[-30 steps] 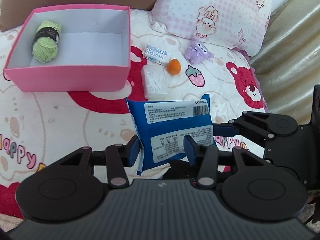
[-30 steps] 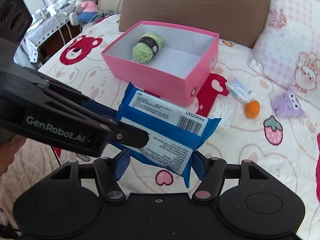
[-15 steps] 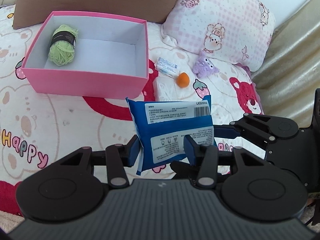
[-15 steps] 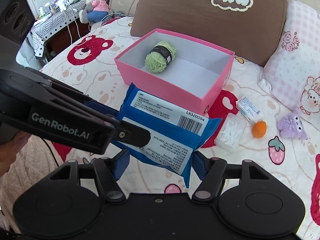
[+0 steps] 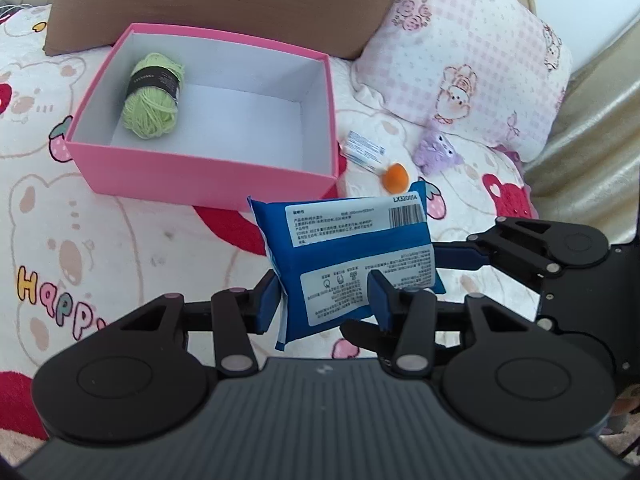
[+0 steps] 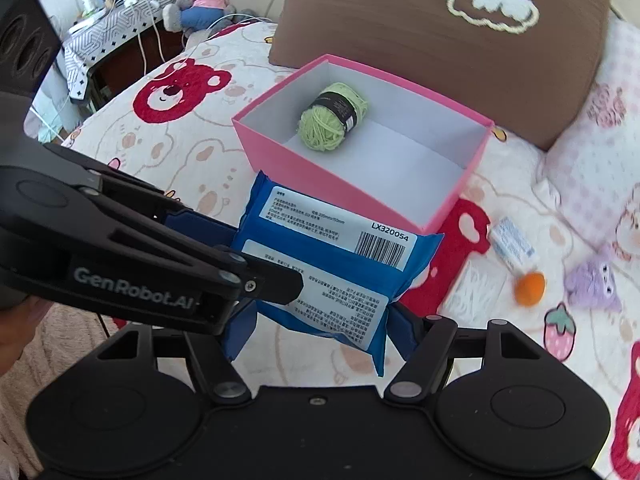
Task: Organize objects
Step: 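Lower the wet-wipe pack into the pink box beside the yarn ball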
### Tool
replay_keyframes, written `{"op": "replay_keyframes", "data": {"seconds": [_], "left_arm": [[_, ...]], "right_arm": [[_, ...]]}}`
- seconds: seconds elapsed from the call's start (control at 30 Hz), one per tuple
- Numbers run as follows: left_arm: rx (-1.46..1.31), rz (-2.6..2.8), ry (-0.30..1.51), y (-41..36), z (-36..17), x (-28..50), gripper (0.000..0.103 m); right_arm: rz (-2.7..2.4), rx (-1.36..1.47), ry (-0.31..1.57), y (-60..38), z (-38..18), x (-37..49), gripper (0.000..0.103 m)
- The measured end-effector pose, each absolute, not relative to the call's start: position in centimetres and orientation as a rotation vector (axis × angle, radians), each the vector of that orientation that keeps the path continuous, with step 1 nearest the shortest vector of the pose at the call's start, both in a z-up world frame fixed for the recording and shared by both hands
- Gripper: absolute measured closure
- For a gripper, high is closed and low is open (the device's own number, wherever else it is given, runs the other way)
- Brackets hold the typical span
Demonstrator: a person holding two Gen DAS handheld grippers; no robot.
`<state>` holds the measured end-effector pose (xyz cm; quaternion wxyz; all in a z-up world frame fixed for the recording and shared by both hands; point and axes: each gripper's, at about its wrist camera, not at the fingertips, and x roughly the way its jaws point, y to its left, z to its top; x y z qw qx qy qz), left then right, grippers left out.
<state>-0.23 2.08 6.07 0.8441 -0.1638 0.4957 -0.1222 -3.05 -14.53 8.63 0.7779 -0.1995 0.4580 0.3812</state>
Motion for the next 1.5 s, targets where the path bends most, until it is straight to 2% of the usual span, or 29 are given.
{"op": "replay_keyframes", "data": {"seconds": [0.4, 0.57, 0.77, 0.93, 1.07, 1.5], "left_arm": [[-0.340, -0.192, 1.018, 4.7, 5.9, 3.0, 0.058], [-0.341, -0.156, 0.949, 5.4, 6.8, 4.6, 0.058], [-0.339, -0.164, 0.929, 6.1, 7.0, 8.1, 0.057], [-0.351, -0.168, 0.938, 6.9, 6.2, 11.7, 0.057], [-0.347, -0.165, 0.953, 7.6, 5.2, 14.9, 0.057], [-0.367, -0.142, 1.114, 9.7, -2.5, 24.3, 0.057]], "right_arm": [[0.905, -0.427, 0.880, -12.3, 8.7, -0.9, 0.029], [0.912, -0.391, 0.844, -11.4, 8.9, 0.7, 0.029], [0.878, -0.366, 0.786, -10.5, 8.9, 3.4, 0.037], [0.812, -0.336, 0.769, -9.6, 8.0, 6.1, 0.049], [0.786, -0.333, 0.774, -8.7, 7.1, 8.3, 0.054], [0.727, -0.352, 0.936, -4.4, 0.6, 16.5, 0.055]]}}
